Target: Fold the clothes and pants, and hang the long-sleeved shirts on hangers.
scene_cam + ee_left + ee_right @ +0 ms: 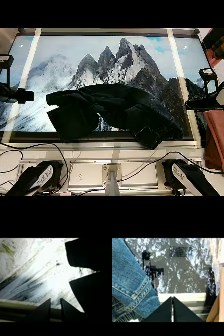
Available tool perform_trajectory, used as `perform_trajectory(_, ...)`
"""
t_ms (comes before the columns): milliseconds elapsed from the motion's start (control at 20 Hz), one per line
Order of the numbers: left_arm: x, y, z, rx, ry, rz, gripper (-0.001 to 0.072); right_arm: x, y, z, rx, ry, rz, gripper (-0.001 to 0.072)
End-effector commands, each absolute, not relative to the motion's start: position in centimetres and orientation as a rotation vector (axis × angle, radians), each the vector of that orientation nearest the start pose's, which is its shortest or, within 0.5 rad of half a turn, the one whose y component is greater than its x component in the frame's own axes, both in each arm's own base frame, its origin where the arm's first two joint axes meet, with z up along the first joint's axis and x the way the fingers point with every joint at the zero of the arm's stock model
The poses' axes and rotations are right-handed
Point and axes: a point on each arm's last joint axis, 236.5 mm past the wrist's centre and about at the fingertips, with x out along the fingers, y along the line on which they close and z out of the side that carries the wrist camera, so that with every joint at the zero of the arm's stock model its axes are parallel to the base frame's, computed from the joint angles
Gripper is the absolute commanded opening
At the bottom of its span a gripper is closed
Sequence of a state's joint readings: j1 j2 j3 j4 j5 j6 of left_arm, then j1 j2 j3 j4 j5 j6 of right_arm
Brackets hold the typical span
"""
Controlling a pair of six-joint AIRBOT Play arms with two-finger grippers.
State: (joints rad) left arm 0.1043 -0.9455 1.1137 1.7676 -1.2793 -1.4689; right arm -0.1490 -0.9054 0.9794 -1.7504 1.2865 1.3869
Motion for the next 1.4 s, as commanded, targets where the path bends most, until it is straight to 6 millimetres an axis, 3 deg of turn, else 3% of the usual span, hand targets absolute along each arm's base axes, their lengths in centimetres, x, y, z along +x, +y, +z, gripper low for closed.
perform_trajectory(0, 30.6, 7.7, 9.0, 0.114, 1.185, 0.218, 0.0171, 28.8, -8.4, 6.3, -0.217, 1.241, -0.138, 0.0054)
perform_trajectory(150, 29.3, 7.5, 6.6, 0.057, 1.248, 0.248, 0.0171, 28.8, -8.4, 6.3, -0.217, 1.241, -0.138, 0.0054)
perform_trajectory(300, 27.0, 6.0, 3.6, -0.007, 1.297, 0.223, 0.0171, 28.8, -8.4, 6.3, -0.218, 1.24, -0.138, 0.0054)
perform_trajectory(500, 23.3, 4.4, 1.6, -0.114, 1.256, 0.233, 0.0188, 28.8, -8.4, 6.3, -0.218, 1.24, -0.138, 0.0054)
perform_trajectory(550, 22.1, 4.1, 1.1, -0.143, 1.257, 0.245, 0.0409, 28.8, -8.4, 6.3, -0.218, 1.24, -0.138, 0.0054)
perform_trajectory(600, 21.0, 3.8, 0.4, -0.176, 1.267, 0.261, 0.072, 28.8, -8.4, 6.3, -0.218, 1.24, -0.138, 0.0054)
perform_trajectory(750, 17.8, 1.6, -2.2, -0.258, 1.353, 0.223, 0.0691, 28.8, -8.4, 6.3, -0.217, 1.241, -0.138, 0.0054)
perform_trajectory(900, 16.2, -1.3, -4.5, -0.344, 1.42, 0.134, 0.0684, 28.8, -8.4, 6.3, -0.218, 1.24, -0.138, 0.0054)
perform_trajectory(1000, 15.6, -3.0, -5.7, -0.353, 1.452, 0.041, 0.0591, 28.8, -8.4, 6.3, -0.218, 1.24, -0.138, 0.0054)
perform_trajectory(1200, 16.0, -3.8, -6.0, -0.344, 1.463, -0.015, 0.0591, 28.9, -8.4, 6.4, -0.218, 1.238, -0.137, 0.0054)
perform_trajectory(1350, 15.5, -3.8, -7.4, -0.356, 1.548, -0.007, 0.0591, 28.9, -8.4, 6.4, -0.219, 1.237, -0.137, 0.0054)
